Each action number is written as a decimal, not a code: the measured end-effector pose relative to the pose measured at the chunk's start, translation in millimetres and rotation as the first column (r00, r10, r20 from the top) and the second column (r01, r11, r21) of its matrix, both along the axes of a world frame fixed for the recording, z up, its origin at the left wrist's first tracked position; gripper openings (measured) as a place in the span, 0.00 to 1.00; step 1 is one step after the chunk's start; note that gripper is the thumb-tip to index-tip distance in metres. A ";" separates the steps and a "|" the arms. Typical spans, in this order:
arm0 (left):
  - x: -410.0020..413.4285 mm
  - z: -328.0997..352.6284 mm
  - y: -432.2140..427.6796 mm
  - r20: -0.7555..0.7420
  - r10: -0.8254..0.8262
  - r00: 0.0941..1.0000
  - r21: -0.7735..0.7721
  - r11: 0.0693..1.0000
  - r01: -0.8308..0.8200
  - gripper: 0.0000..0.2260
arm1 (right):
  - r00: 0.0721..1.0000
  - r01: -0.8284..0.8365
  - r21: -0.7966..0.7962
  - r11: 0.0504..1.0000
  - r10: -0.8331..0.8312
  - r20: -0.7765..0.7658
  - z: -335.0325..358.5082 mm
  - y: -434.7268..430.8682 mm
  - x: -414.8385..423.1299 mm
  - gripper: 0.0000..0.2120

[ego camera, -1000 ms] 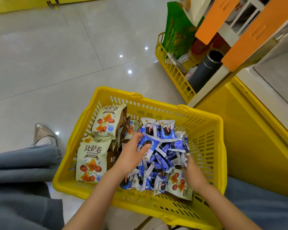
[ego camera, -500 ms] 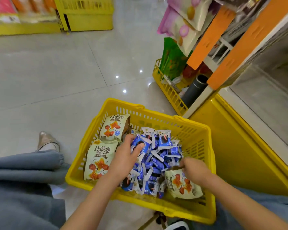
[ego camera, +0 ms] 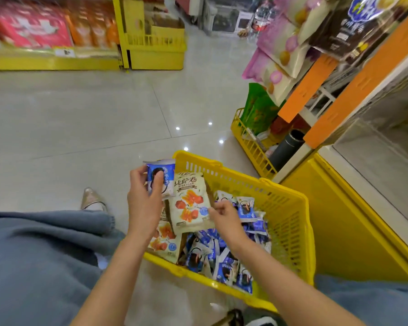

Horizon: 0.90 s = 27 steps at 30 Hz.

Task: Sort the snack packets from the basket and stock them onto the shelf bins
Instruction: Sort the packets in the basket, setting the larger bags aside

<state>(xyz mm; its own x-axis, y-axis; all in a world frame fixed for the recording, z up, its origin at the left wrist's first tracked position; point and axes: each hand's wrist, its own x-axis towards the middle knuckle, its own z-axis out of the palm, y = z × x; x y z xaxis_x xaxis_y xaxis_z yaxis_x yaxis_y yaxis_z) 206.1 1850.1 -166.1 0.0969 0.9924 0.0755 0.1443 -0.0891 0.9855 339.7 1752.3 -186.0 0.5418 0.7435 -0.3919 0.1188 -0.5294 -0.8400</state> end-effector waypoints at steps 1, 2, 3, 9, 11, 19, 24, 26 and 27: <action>-4.3 0.6 2.7 0.022 0.009 1.000 -0.023 1.000 -0.009 0.07 | 0.997 -0.061 -0.048 0.997 0.058 -0.049 -8.0 2.4 -14.5 0.03; -7.6 1.0 4.8 0.041 0.013 0.999 -0.047 0.999 -0.011 0.07 | 0.989 -0.125 -0.086 0.988 0.117 -0.091 -15.5 3.2 -26.6 0.05; -10.0 1.3 6.3 0.046 0.013 0.999 -0.069 0.998 -0.010 0.08 | 0.978 -0.177 -0.118 0.977 0.161 -0.134 -20.7 3.8 -36.0 0.08; -10.1 -5.5 1.8 -0.003 -0.131 0.991 -0.171 0.977 0.129 0.08 | 0.958 -0.287 -0.161 0.944 0.287 -0.025 -15.4 -2.4 -33.2 0.08; -3.8 -8.6 -4.3 0.034 -0.236 0.971 -0.237 0.942 0.237 0.10 | 0.984 -0.172 -0.066 0.983 0.175 0.031 -3.4 -7.6 -20.2 0.10; 30.9 -42.3 -71.4 -0.238 -0.666 0.707 -0.294 0.743 0.601 0.10 | 0.975 -0.149 -0.100 0.984 0.129 -0.180 2.1 -50.0 29.9 0.09; 44.5 -82.9 -86.0 -0.527 -0.734 0.429 -0.386 0.656 0.649 0.18 | 0.988 -0.070 -0.370 0.926 0.116 0.104 -41.1 -85.5 71.2 0.25; 52.5 -97.3 -81.1 -0.557 -0.740 0.378 -0.441 0.649 0.620 0.19 | 0.983 -0.074 -0.449 0.891 0.140 0.116 -60.7 -95.5 81.5 0.25; 56.4 -104.2 -77.0 -0.569 -0.740 0.358 -0.467 0.650 0.600 0.19 | 0.980 -0.108 -0.484 0.869 0.174 0.093 -73.0 -100.8 86.2 0.22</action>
